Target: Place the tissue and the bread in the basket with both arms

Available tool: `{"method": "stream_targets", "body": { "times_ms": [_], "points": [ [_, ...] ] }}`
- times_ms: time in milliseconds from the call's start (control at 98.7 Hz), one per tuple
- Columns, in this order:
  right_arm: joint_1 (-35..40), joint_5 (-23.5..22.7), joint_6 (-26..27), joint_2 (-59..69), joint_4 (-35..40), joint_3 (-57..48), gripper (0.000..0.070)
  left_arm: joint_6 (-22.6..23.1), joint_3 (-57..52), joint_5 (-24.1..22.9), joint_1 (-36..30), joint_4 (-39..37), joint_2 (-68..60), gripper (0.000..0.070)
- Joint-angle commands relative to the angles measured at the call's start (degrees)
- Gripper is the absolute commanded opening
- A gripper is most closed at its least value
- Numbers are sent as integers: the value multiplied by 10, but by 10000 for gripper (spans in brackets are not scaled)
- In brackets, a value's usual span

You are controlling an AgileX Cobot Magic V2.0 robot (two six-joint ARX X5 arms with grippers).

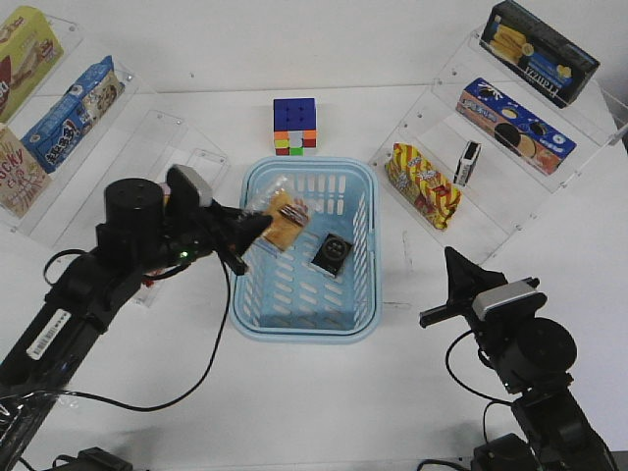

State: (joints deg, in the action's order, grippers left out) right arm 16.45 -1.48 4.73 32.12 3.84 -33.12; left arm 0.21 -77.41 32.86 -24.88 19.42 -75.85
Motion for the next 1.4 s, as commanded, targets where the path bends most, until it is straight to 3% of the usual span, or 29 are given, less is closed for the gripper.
{"method": "stream_targets", "body": {
  "times_ms": [0, 71, 182, 304, 405, 486, 557, 689, 881, 952, 1145, 1388],
  "points": [
    [2, 0, 5, 2, -6, -6, 0, 5, -12, -1, -14, -10, -8, 286],
    [2, 0, 4, 2, -6, -6, 0, 6, -12, -10, -20, -10, -16, 503],
    [1, 3, -1, 1, -6, -6, 0, 7, -15, -21, -19, -14, -15, 508],
    [-5, 21, -2, -8, 9, -6, 0, 6, -23, -89, 5, 0, 10, 319],
    [-14, 34, 0, -19, 42, -6, 0, 7, -24, -187, 28, 36, 47, 0],
    [-21, 34, -2, -31, 61, -5, 0, 7, -24, -269, 42, 82, 79, 1],
    [-26, 35, -5, -37, 63, -4, 0, 7, -19, -306, 56, 117, 106, 1],
    [-28, 35, -5, -39, 43, -4, 0, 2, 88, -316, 76, 76, 186, 1],
    [-28, 34, -3, -40, 33, -4, 0, -13, 373, -319, 81, -193, 334, 1],
    [-28, 34, -3, -40, 30, -4, 0, -13, 431, -319, 81, -256, 363, 1],
    [-28, 34, -3, -40, 22, -4, 0, -13, 445, -318, 80, -218, 392, 2],
    [-28, 34, -3, -40, 22, -4, 0, -13, 445, -318, 80, -225, 409, 2]
  ]
}}
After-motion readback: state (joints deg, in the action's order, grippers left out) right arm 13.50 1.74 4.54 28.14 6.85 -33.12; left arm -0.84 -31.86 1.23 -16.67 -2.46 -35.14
